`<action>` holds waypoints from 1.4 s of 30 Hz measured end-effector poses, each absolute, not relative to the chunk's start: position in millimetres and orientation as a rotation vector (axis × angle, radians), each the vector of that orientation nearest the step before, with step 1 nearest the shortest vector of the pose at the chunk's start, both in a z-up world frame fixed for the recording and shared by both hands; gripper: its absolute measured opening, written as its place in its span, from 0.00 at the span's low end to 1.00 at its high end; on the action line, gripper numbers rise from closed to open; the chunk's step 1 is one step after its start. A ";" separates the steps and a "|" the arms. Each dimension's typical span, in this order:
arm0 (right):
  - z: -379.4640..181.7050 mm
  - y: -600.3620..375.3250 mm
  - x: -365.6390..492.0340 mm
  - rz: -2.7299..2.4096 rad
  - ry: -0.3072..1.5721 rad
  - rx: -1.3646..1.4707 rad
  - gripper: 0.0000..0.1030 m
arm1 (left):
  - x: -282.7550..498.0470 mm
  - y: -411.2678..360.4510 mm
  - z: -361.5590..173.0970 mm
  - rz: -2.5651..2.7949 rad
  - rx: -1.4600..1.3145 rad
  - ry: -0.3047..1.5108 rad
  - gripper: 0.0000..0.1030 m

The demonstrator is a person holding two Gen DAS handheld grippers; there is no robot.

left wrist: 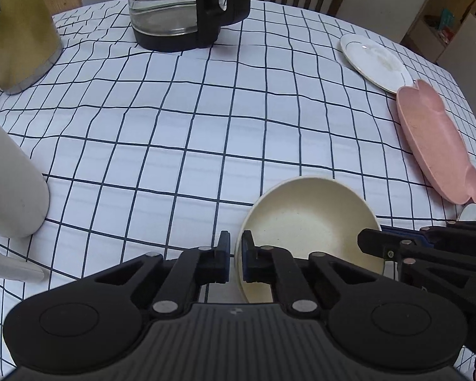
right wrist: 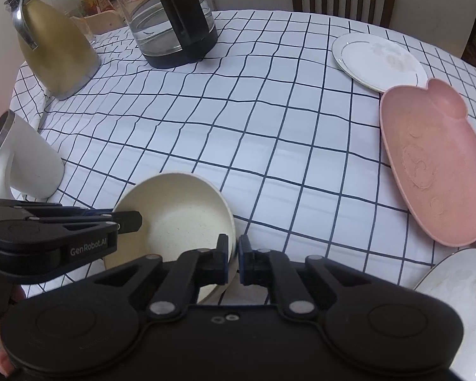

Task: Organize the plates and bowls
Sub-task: 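Lift the cream bowl with both grippers toward the steel bowl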

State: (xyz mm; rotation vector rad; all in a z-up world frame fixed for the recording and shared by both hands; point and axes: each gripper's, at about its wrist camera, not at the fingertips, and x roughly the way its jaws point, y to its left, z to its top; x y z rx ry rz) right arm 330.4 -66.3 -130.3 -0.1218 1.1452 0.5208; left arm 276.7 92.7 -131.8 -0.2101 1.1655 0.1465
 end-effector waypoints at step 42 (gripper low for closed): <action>-13.1 -110.3 214.3 0.510 1.033 -0.065 0.05 | 150.4 41.5 -7.7 0.048 -0.103 1.091 0.04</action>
